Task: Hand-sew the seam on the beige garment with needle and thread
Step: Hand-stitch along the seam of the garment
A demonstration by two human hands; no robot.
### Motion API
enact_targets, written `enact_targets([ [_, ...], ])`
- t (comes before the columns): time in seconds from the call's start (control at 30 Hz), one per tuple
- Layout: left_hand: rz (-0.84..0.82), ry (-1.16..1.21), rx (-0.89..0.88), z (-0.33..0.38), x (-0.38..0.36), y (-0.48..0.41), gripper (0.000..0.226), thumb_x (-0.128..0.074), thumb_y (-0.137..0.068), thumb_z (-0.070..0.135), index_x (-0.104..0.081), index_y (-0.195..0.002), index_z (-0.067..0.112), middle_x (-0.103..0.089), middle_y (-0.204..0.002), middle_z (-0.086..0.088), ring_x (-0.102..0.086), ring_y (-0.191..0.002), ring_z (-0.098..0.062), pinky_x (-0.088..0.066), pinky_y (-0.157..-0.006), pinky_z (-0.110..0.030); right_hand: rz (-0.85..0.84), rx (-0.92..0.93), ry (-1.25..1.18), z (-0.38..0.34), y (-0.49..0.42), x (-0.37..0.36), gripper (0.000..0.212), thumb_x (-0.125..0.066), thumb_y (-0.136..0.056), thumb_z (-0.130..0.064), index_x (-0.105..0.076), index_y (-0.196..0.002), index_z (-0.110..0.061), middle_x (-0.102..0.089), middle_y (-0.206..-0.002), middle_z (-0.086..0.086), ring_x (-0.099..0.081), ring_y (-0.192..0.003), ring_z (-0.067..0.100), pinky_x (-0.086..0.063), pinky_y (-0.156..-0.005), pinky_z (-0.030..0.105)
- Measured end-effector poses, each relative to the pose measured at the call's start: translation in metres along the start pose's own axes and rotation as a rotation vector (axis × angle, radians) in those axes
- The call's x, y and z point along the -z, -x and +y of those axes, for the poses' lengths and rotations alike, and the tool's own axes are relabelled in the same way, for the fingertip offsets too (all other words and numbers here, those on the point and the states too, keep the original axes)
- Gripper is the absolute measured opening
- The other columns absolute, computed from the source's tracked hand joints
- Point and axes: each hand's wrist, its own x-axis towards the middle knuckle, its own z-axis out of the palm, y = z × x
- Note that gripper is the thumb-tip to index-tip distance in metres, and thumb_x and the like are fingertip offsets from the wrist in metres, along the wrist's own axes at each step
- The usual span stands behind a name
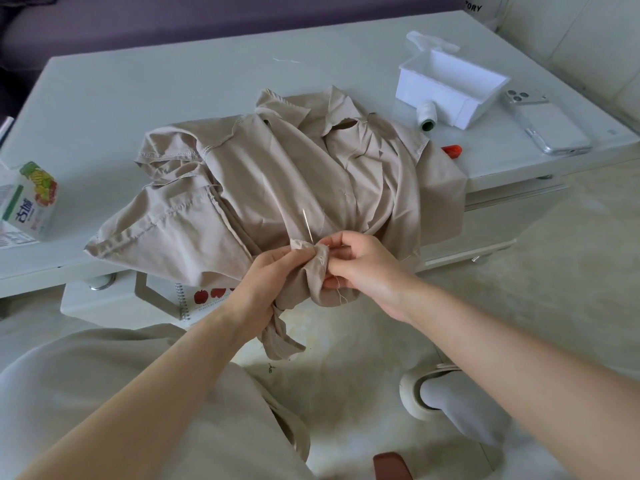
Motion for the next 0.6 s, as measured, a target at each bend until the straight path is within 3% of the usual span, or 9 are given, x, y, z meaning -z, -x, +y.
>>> enact_targets([
  [0.1,0.058,-0.045,-0.002,-0.005,0.001,-0.001,0.024,-0.055,-0.094,0.025,-0.071,-0.092,0.007,-0.072,-0.082,-0.011,-0.064,-0.072,-0.017,-0.050,-0.065,-0.025,0.143,0.084,0.229,0.005,-0.006,0.000,0.019,-0.046,-0.098,-0.009,-0.059,-0.094,-0.021,-0.067,-0.101,0.002,-0.065,-0.090,0.013,-0.055,-0.081,0.025],
  [0.17,0.083,-0.094,-0.004,-0.008,0.002,-0.004,0.028,-0.057,-0.093,0.028,-0.069,-0.095,0.003,-0.071,-0.087,-0.019,-0.061,-0.075,-0.022,-0.047,-0.069,-0.030,0.175,0.128,0.255,0.005,-0.006,0.001,0.017,-0.046,-0.098,-0.021,-0.063,-0.097,-0.022,-0.066,-0.101,-0.007,-0.063,-0.098,0.011,-0.050,-0.090,0.026],
  [0.27,0.069,-0.145,-0.008,-0.007,0.000,-0.004,0.054,-0.065,-0.086,0.044,-0.061,-0.102,-0.007,-0.066,-0.091,-0.029,-0.053,-0.079,-0.027,-0.041,-0.074,-0.040,0.110,0.160,0.299,0.002,-0.004,0.001,0.016,-0.054,-0.094,-0.031,-0.067,-0.095,-0.022,-0.068,-0.094,-0.012,-0.061,-0.095,0.003,-0.046,-0.089,0.020],
  [0.33,0.034,-0.180,-0.003,-0.005,-0.002,-0.004,0.070,-0.069,-0.077,0.054,-0.055,-0.097,-0.012,-0.057,-0.082,-0.017,-0.044,-0.075,-0.026,-0.036,-0.067,-0.037,0.101,0.206,0.312,-0.002,-0.003,0.001,0.012,-0.058,-0.093,-0.022,-0.069,-0.089,-0.019,-0.069,-0.089,-0.013,-0.061,-0.088,-0.003,-0.046,-0.085,0.014],
  [0.47,0.042,-0.242,-0.018,-0.007,-0.005,-0.010,0.050,-0.059,-0.091,0.038,-0.055,-0.092,-0.012,-0.046,-0.075,-0.010,-0.036,-0.063,-0.022,-0.030,-0.053,-0.026,0.118,0.292,0.303,-0.005,-0.003,0.000,0.016,-0.057,-0.092,-0.012,-0.070,-0.083,-0.015,-0.070,-0.085,-0.011,-0.064,-0.086,-0.002,-0.047,-0.084,0.011],
  [0.6,0.089,-0.281,-0.057,-0.009,-0.005,-0.014,0.038,-0.053,-0.096,0.027,-0.053,-0.094,-0.011,-0.041,-0.067,-0.008,-0.036,-0.053,-0.015,-0.031,-0.047,-0.020,0.109,0.374,0.136,-0.012,0.000,-0.002,0.018,-0.055,-0.093,-0.009,-0.070,-0.086,-0.015,-0.072,-0.082,-0.003,-0.069,-0.085,0.005,-0.049,-0.081,0.014],
])
